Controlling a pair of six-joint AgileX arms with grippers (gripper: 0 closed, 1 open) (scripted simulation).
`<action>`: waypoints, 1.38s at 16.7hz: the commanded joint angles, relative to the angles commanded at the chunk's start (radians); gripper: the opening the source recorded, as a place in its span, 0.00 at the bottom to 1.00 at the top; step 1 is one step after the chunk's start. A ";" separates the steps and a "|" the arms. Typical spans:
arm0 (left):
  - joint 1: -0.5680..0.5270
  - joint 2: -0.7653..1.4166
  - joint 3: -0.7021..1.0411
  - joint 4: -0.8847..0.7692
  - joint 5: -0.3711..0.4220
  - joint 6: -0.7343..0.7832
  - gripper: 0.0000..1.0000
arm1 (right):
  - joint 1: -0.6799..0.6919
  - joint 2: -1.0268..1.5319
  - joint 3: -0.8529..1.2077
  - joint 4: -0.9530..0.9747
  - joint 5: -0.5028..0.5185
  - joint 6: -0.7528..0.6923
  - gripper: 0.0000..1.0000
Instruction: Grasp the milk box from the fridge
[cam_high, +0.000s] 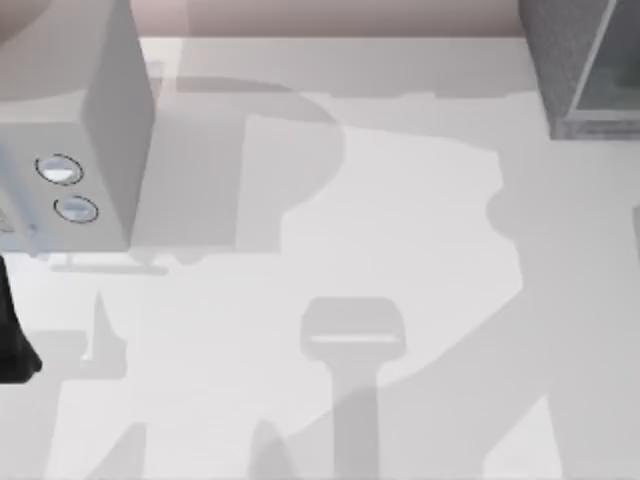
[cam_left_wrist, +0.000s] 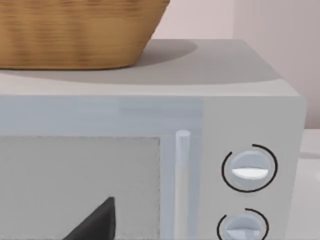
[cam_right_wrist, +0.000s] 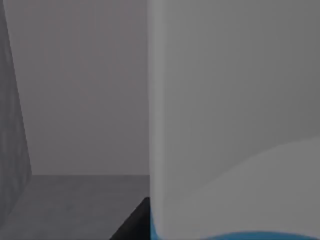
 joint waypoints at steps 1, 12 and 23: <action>0.000 0.000 0.000 0.000 0.000 0.000 1.00 | 0.000 -0.014 0.005 -0.013 0.000 0.000 0.00; 0.000 0.000 0.000 0.000 0.000 0.000 1.00 | -0.006 -0.096 -0.018 -0.076 -0.009 0.004 0.00; 0.000 0.000 0.000 0.000 0.000 0.000 1.00 | -0.047 -0.359 -0.453 0.095 -0.052 0.004 0.00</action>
